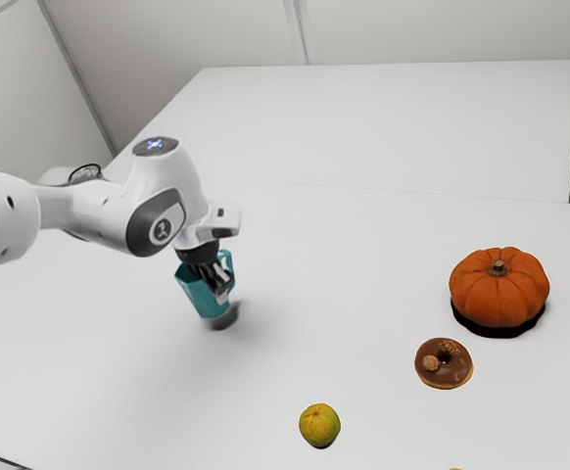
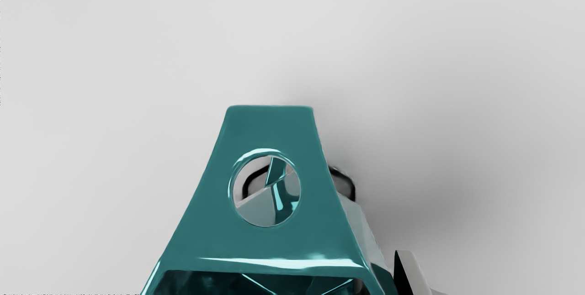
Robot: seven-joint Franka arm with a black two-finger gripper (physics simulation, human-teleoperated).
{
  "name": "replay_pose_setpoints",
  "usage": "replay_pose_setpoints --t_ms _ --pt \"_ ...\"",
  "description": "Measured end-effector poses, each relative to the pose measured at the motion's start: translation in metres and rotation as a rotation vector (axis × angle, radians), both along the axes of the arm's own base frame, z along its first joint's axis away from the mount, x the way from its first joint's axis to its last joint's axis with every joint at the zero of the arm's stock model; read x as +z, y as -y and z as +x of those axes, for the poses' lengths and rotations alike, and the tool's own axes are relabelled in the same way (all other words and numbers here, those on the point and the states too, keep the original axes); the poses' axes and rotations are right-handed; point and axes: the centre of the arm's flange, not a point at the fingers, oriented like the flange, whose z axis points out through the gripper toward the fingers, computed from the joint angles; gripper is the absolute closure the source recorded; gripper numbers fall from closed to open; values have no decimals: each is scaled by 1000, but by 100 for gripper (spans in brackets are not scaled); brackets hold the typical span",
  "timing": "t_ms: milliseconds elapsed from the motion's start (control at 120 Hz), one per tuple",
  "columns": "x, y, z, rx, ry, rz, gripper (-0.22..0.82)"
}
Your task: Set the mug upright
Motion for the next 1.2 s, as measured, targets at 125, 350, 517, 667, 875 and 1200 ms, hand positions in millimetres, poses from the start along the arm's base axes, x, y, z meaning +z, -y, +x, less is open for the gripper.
replay_pose_setpoints --t_ms 125,350,517,667,875,1200 --pt "-6 -6 -2 37 18 1 77" --pt "-9 -11 -2 83 39 -5 68" --pt "-8 -11 -1 91 48 -5 56" --pt "-4 -7 0 92 59 -8 40" --pt "26 6 -4 75 110 -37 19" --pt "159 -4 51 119 203 -36 4"
